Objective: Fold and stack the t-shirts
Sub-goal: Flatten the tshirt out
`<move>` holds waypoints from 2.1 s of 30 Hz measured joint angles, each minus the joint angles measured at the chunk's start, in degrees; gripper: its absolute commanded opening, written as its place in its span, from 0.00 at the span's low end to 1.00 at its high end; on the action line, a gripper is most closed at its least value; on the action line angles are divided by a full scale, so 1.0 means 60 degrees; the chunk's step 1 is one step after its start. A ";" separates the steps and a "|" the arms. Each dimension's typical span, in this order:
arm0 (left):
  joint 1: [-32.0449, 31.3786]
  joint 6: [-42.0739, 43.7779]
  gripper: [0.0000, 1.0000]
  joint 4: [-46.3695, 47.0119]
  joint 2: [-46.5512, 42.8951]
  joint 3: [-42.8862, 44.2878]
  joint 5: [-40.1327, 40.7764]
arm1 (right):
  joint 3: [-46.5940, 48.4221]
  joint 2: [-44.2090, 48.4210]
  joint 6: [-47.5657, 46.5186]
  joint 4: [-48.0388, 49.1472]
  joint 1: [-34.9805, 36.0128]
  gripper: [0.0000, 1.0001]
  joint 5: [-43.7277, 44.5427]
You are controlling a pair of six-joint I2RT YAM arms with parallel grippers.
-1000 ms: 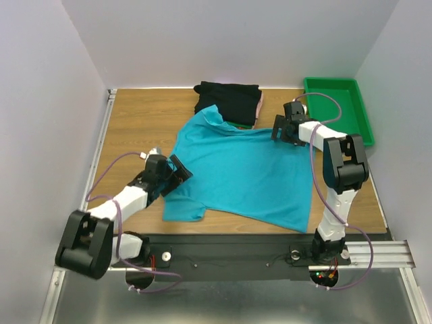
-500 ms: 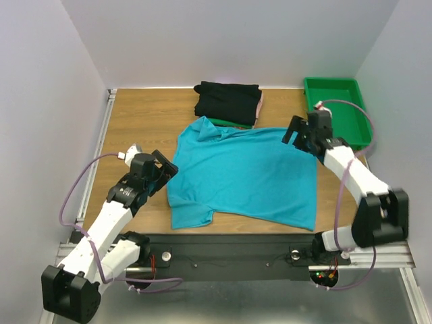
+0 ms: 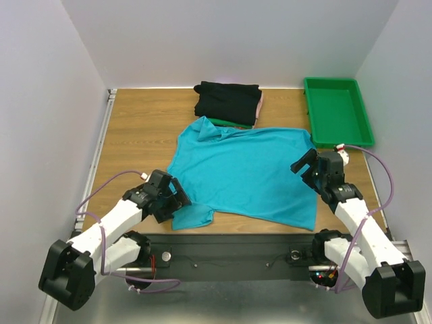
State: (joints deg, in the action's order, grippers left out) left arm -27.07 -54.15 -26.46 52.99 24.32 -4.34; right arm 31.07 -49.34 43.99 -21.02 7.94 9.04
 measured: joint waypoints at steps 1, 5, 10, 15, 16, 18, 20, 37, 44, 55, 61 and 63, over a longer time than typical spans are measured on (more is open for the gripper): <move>-0.0127 -0.0011 0.99 -0.0015 0.0120 0.0095 -0.0011 | -0.0022 0.0066 0.0069 0.0000 0.0000 1.00 0.0000; -0.0648 0.0004 0.99 -0.0069 0.0412 0.0226 -0.0131 | -0.0025 0.0029 0.0237 0.0004 0.0000 1.00 0.0007; -0.0860 0.0160 0.99 -0.0809 0.0739 0.0601 -0.0284 | -0.0004 -0.0856 0.0277 0.0007 0.0000 1.00 -0.0011; -0.0933 0.0313 0.98 -0.1792 0.1162 0.1530 0.0404 | 0.0000 -0.1585 0.0011 0.0004 0.0000 1.00 -0.0120; -0.0933 0.0364 0.98 -0.1920 0.1249 0.1759 0.0550 | 0.0004 -0.1690 -0.0055 0.0004 0.0000 1.00 -0.0117; -0.0933 0.0488 0.98 -0.2266 0.1603 0.2419 0.0900 | 0.0040 -0.1891 -0.0229 0.0000 0.0000 1.00 -0.0109; -0.0933 0.0608 0.98 -0.2299 0.1993 0.3067 0.1213 | 0.0211 -0.2146 -0.0412 -0.0044 0.0000 1.00 -0.0109; -0.0215 0.2371 0.98 0.1920 0.7573 0.6011 0.0605 | 0.1461 -0.4892 -0.1526 0.0393 0.0000 1.00 -0.0131; 0.0852 0.2630 0.98 0.3020 0.8113 0.6237 -0.0266 | 0.2801 -0.6670 -0.1949 0.0914 0.0000 1.00 0.0033; 0.1512 0.2860 0.98 0.3963 0.9617 0.7923 -0.0707 | 0.4812 -0.8717 -0.2422 0.1763 0.0000 1.00 0.0291; 0.1621 0.3115 0.98 0.3486 0.9103 0.7963 -0.0481 | 0.4532 -0.7701 -0.2568 0.1537 0.0004 1.00 -0.0047; 0.1545 0.3177 0.98 0.3373 0.8426 0.7675 -0.0266 | 0.4058 -0.6685 -0.2473 0.1585 0.0000 1.00 -0.0175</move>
State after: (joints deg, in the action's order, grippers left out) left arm -17.80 -35.09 -6.22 103.55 70.37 -5.93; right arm 55.42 -89.45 29.15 -11.51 7.94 7.99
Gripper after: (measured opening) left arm 0.985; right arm 0.998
